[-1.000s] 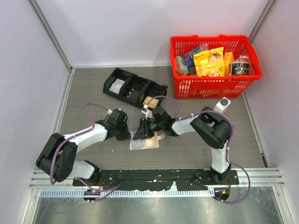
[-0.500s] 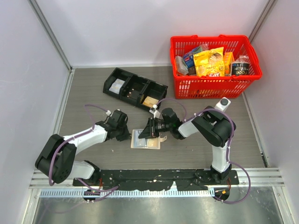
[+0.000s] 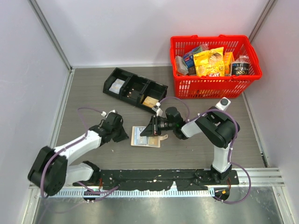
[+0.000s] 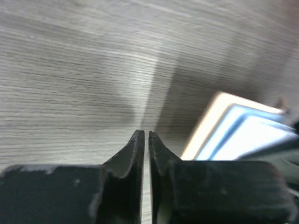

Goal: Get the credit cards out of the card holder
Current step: Remove the credit card from the card holder.

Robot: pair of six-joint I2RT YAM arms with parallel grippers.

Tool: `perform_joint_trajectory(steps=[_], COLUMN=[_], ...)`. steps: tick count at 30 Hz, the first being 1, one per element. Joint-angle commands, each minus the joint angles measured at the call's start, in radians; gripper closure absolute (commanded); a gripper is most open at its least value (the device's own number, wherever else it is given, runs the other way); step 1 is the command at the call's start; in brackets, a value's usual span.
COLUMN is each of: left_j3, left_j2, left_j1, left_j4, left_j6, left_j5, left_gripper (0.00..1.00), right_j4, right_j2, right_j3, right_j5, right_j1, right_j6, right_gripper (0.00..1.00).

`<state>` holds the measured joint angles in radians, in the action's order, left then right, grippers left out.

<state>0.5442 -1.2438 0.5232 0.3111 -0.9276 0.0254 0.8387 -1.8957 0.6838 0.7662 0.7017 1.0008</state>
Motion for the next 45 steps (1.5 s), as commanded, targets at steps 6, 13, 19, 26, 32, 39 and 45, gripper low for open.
perform_joint_trajectory(steps=[6, 13, 19, 26, 32, 39, 45], left_j3=[-0.018, -0.088, -0.086, -0.115, -0.156, -0.197, -0.214], left_j2=[0.359, 0.305, 0.222, 0.165, 0.136, 0.099, 0.093], left_j1=[-0.006, -0.006, -0.022, -0.049, -0.092, -0.115, -0.123], left_j4=[-0.121, -0.366, -0.414, -0.400, -0.443, -0.616, -0.727], left_j6=[0.058, 0.049, 0.041, 0.042, 0.041, -0.008, -0.048], left_j5=[-0.080, -0.281, -0.344, -0.332, -0.352, -0.464, -0.521], left_gripper=[0.62, 0.61, 0.66, 0.66, 0.66, 0.67, 0.70], right_j4=[0.037, 0.060, 0.063, 0.074, 0.092, 0.120, 0.145], right_j2=[0.010, 0.014, 0.018, 0.017, 0.014, 0.004, -0.009], right_j3=[0.034, 0.037, 0.036, 0.034, 0.036, 0.037, 0.040], right_j5=[0.016, 0.033, 0.036, 0.038, 0.042, 0.050, 0.058], right_j1=[-0.001, -0.001, -0.001, -0.001, -0.001, -0.001, 0.001], right_j6=[-0.021, -0.014, -0.013, -0.010, 0.001, 0.019, 0.039], right_gripper=[0.96, 0.99, 0.99, 0.99, 0.99, 0.99, 0.99])
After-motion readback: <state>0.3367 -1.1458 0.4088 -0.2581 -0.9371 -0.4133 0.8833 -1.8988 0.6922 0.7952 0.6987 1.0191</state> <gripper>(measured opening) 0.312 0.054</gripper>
